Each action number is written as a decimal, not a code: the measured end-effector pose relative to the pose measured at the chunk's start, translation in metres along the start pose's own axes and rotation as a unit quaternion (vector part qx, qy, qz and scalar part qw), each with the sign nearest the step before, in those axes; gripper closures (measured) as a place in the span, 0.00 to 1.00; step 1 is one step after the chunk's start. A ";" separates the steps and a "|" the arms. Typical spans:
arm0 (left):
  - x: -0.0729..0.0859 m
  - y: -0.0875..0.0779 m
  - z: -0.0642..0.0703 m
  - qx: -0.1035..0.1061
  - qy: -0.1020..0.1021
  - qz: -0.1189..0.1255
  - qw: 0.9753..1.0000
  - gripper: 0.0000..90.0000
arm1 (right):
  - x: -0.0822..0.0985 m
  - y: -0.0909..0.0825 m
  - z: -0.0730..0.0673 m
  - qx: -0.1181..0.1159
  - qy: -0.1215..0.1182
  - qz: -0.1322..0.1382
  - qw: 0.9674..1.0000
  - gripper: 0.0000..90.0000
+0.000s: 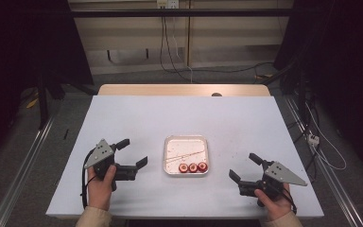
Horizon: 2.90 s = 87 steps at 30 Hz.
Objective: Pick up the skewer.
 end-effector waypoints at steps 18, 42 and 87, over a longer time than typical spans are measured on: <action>-0.004 0.010 0.004 0.005 -0.001 -0.002 1.000 0.04 | -0.004 0.001 0.001 0.010 0.001 0.006 1.000 0.03; -0.018 0.040 0.015 0.030 0.005 -0.005 1.000 0.05 | -0.003 0.005 -0.002 -0.004 0.001 0.001 1.000 0.03; -0.027 0.100 0.023 0.083 0.022 -0.059 0.995 0.19 | -0.005 0.005 -0.001 -0.007 0.008 0.006 1.000 0.03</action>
Point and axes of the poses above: each handheld gripper's, and its own axes: y roughly forward along the jaws, x roughly out of its underside, z roughly to its right, the point moved 4 cm from there along y, roughly forward along the jaws, and after that the axes turned 13 degrees about y, right-handed, at the moved point
